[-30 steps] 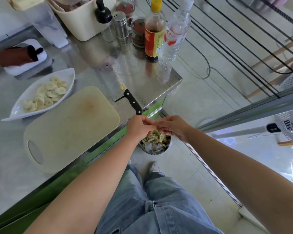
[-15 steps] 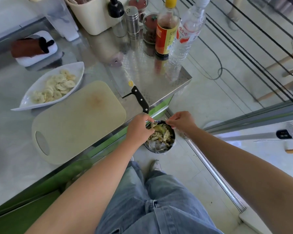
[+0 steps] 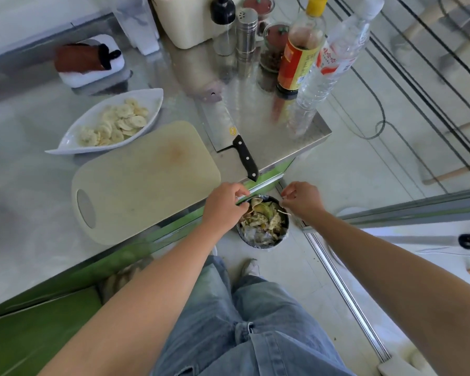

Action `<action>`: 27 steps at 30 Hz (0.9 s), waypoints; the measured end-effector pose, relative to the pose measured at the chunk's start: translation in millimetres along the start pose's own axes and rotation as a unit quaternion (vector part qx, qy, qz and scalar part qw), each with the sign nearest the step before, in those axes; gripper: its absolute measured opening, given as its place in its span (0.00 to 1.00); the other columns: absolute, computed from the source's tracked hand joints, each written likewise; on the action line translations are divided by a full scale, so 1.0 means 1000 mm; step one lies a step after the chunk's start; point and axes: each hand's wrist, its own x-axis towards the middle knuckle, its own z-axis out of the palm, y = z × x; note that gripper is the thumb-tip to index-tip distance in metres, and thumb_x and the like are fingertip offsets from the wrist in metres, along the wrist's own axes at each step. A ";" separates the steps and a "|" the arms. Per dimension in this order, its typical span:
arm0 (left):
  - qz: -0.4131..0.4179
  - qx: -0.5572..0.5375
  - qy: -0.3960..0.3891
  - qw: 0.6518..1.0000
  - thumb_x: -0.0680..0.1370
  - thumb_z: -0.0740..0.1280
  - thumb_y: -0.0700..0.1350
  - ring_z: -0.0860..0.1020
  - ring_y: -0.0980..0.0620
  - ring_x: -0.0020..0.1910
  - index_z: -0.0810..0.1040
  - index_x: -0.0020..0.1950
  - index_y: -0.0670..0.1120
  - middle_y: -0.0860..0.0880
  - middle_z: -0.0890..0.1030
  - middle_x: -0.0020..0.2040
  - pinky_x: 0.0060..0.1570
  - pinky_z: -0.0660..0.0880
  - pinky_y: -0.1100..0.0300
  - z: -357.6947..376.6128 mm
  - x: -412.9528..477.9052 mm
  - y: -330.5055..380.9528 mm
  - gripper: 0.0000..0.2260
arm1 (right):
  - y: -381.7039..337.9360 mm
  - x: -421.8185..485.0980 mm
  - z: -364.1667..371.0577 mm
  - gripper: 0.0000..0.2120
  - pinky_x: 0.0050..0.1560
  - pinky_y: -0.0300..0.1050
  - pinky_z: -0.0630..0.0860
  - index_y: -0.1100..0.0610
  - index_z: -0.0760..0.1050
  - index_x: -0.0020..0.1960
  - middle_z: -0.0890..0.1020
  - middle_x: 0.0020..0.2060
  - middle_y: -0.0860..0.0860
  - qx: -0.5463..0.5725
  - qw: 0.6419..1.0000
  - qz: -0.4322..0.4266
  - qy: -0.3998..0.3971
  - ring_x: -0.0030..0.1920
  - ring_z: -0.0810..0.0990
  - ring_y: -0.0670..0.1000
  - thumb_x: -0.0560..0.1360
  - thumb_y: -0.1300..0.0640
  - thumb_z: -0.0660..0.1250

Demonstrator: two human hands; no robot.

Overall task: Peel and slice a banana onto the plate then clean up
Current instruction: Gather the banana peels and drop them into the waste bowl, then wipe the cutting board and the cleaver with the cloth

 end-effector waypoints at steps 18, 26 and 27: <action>-0.210 0.174 0.153 0.950 0.74 0.65 0.45 0.70 0.41 0.63 0.77 0.61 0.45 0.43 0.73 0.63 0.61 0.68 0.49 -0.123 -0.054 -0.142 0.16 | -0.183 -0.016 0.072 0.19 0.69 0.47 0.63 0.53 0.71 0.68 0.64 0.74 0.52 -0.196 0.900 -0.359 -0.153 0.71 0.66 0.53 0.78 0.50 0.63; -0.199 0.127 0.110 0.966 0.76 0.63 0.49 0.77 0.46 0.49 0.78 0.50 0.49 0.49 0.78 0.47 0.44 0.73 0.55 -0.190 -0.039 -0.192 0.07 | -0.263 0.008 0.093 0.13 0.39 0.42 0.70 0.59 0.78 0.43 0.77 0.38 0.55 -0.358 0.893 -0.271 -0.045 0.41 0.78 0.59 0.75 0.54 0.58; -0.211 0.132 0.114 0.962 0.76 0.63 0.50 0.78 0.47 0.46 0.77 0.46 0.51 0.51 0.78 0.43 0.41 0.71 0.58 -0.199 -0.036 -0.195 0.06 | -0.271 0.011 0.093 0.11 0.39 0.42 0.70 0.59 0.77 0.41 0.76 0.37 0.54 -0.368 0.894 -0.251 -0.048 0.39 0.77 0.58 0.75 0.55 0.59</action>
